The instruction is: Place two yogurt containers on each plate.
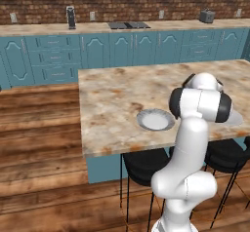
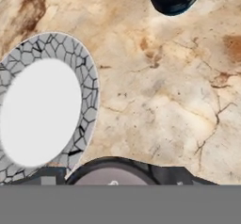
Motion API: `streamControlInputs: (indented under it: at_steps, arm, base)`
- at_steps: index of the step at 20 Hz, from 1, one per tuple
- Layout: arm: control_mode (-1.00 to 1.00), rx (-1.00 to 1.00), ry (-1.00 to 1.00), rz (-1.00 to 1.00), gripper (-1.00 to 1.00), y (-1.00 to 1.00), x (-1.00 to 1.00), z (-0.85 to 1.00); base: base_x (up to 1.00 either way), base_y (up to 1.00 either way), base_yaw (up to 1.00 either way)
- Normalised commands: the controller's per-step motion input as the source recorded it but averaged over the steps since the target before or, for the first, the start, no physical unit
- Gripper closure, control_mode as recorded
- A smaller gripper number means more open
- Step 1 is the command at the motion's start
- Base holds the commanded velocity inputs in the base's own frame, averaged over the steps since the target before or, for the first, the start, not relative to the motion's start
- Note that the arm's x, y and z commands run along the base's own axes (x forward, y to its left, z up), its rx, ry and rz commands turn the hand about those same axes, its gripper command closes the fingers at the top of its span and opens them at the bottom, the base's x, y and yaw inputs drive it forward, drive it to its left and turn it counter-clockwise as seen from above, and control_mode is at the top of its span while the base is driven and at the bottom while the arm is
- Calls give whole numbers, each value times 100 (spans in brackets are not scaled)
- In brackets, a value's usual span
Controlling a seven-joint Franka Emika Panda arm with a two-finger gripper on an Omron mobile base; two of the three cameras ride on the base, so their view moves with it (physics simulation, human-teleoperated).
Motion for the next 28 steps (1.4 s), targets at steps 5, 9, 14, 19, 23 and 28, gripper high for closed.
streamControlInputs:
  at_steps: [5,9,14,19,23,28]
  arm:
    - [-100,3,0,0,100,50,10,4]
    - [-100,0,0,0,100,41,7,0]
    - [-100,0,0,0,100,49,8,0]
    - [-100,0,0,0,100,52,10,0]
    - [-100,0,0,0,100,40,12,0]
    - [-100,0,0,0,100,2,12,-6]
  base:
    - [0,0,0]
    - [0,0,0]
    - [0,0,0]
    - [0,0,0]
    - [0,0,0]
    - [0,0,0]
